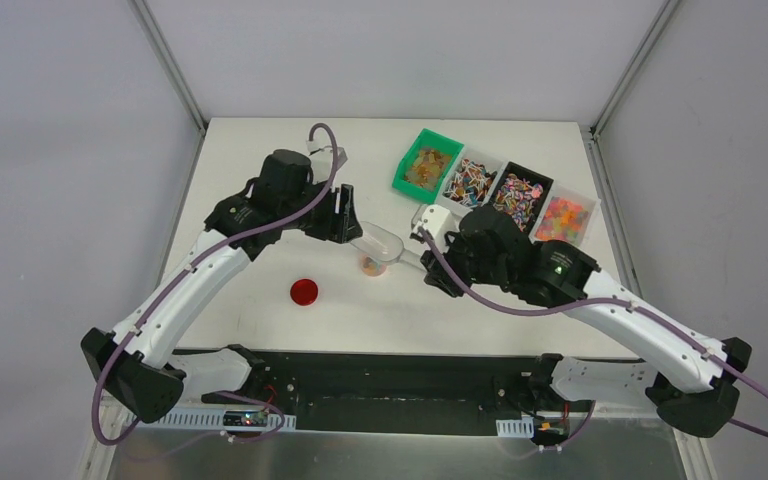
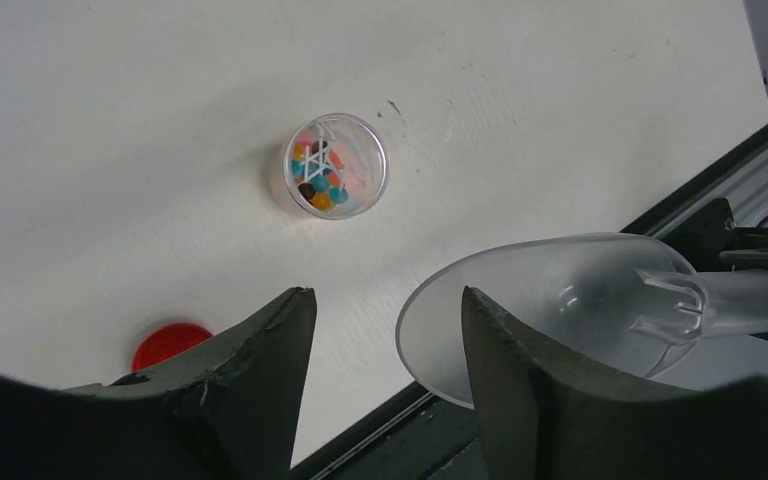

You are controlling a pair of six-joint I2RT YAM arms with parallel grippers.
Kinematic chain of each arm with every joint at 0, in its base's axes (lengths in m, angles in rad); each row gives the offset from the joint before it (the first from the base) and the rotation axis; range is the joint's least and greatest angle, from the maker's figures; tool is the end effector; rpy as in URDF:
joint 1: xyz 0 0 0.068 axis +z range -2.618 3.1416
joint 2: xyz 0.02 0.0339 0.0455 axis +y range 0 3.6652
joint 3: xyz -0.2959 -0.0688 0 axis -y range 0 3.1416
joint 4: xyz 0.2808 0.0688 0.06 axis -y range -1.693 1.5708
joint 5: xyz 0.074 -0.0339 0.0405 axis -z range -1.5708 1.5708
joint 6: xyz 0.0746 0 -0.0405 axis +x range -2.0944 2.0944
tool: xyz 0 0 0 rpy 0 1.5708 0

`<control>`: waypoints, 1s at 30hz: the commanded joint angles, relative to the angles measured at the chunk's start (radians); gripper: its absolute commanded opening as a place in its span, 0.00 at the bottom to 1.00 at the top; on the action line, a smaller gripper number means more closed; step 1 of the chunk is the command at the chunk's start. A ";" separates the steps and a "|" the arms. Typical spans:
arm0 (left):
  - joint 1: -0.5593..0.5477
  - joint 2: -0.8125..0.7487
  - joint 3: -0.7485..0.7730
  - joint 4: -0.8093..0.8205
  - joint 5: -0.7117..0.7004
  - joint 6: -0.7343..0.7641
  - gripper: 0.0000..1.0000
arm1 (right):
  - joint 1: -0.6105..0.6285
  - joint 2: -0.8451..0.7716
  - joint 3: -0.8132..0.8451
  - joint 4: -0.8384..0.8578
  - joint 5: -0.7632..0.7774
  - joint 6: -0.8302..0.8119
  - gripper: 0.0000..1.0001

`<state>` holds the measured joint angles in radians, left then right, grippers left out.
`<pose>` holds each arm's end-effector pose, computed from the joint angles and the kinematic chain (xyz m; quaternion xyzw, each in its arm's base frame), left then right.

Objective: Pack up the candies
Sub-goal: Scoop the fake candies from the storage box.

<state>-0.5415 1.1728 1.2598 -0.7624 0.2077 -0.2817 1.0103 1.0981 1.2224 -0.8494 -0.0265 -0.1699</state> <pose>0.2445 -0.1650 0.3785 0.1606 0.8832 -0.2579 0.3572 0.1406 0.2278 0.3728 -0.5119 0.7546 0.1784 0.3697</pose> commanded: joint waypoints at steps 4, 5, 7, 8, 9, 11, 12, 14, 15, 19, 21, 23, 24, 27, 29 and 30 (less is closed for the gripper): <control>0.006 0.005 -0.016 0.014 0.031 -0.025 0.52 | 0.001 -0.134 -0.016 0.182 -0.028 0.090 0.00; 0.008 0.005 -0.023 0.016 0.033 -0.026 0.52 | 0.000 -0.141 -0.018 0.192 -0.037 0.099 0.00; 0.006 0.001 -0.035 0.018 0.033 -0.026 0.51 | 0.000 -0.153 -0.028 0.222 -0.040 0.115 0.00; 0.007 -0.004 -0.042 0.020 0.033 -0.026 0.51 | 0.001 -0.158 -0.031 0.236 -0.033 0.124 0.00; 0.006 -0.007 -0.049 0.023 0.034 -0.027 0.50 | 0.000 -0.161 -0.034 0.250 -0.025 0.130 0.00; 0.007 -0.016 -0.066 0.030 0.035 -0.029 0.50 | -0.002 -0.163 -0.036 0.270 -0.023 0.142 0.00; 0.006 -0.021 -0.073 0.035 0.037 -0.031 0.50 | -0.003 -0.158 -0.034 0.275 -0.023 0.148 0.00; 0.006 -0.032 -0.088 0.044 0.033 -0.033 0.52 | -0.005 -0.141 -0.022 0.272 -0.013 0.162 0.00; 0.006 -0.041 -0.094 0.047 0.025 -0.033 0.55 | -0.005 -0.130 -0.012 0.259 0.001 0.166 0.00; 0.007 -0.100 -0.096 0.048 -0.063 -0.020 0.70 | -0.007 -0.083 0.045 0.162 0.102 0.205 0.00; 0.007 -0.140 -0.088 0.046 -0.113 -0.003 0.72 | -0.009 -0.079 0.051 0.140 0.144 0.216 0.00; 0.006 -0.184 -0.086 0.047 -0.170 0.016 0.74 | -0.012 -0.083 0.054 0.118 0.202 0.237 0.00; 0.006 -0.206 -0.090 0.051 -0.196 0.028 0.77 | -0.016 -0.084 0.057 0.105 0.249 0.252 0.00; 0.006 -0.262 -0.091 0.054 -0.269 0.058 0.99 | -0.047 -0.058 0.093 0.041 0.326 0.284 0.00; 0.006 -0.292 -0.100 0.053 -0.273 0.069 0.99 | -0.080 -0.024 0.149 -0.017 0.334 0.303 0.00; 0.006 -0.307 -0.112 0.053 -0.273 0.069 0.99 | -0.094 -0.009 0.174 -0.038 0.335 0.316 0.00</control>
<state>-0.5415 0.9188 1.1595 -0.7338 0.0128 -0.2562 0.9619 1.0492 1.2755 -0.8207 0.2085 0.0757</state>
